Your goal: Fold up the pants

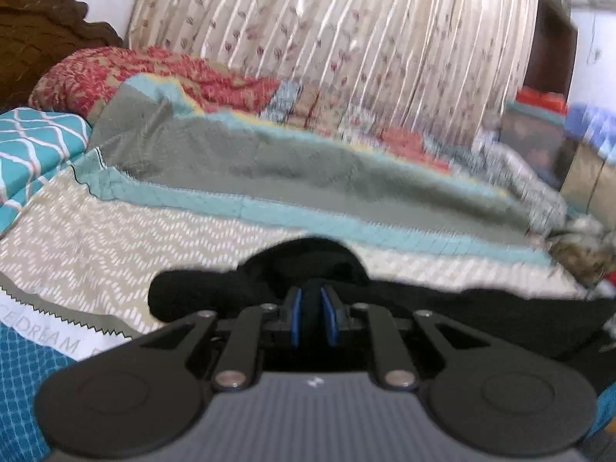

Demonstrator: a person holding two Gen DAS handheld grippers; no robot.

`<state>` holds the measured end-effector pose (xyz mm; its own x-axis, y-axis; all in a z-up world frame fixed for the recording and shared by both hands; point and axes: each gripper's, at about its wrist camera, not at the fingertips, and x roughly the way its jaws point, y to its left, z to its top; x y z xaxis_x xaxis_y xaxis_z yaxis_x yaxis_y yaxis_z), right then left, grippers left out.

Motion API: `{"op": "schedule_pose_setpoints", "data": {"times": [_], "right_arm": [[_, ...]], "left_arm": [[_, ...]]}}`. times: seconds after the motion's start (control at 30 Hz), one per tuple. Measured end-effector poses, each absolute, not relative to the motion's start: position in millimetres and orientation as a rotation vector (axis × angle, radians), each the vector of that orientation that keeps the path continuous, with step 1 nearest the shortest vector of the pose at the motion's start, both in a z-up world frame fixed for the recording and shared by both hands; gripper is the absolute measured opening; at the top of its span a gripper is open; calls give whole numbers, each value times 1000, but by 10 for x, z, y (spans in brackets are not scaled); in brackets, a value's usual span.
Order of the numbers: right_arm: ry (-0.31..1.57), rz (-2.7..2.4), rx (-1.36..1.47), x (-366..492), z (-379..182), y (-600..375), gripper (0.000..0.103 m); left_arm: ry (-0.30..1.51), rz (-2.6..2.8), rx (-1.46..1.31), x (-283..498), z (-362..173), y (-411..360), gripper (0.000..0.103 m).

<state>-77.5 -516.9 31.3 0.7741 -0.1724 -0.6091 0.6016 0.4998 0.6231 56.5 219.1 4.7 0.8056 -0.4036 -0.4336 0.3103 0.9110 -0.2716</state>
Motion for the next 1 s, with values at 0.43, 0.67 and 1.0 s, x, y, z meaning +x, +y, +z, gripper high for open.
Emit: {"op": "schedule_pose_setpoints", "data": {"times": [0.43,0.67,1.0], "right_arm": [[497,-530,932,-1476,4,-5265,4],[457,-499,1108,-1715,-320,-5337,13],[400,-514,1106,-1781,-286,-5336,46]], "left_arm": [[620,-381,-245,34,-274,2207,13],[668,-354,-356,81,-343,2336,20],[713,-332,-541,219,-347,2387,57]]}}
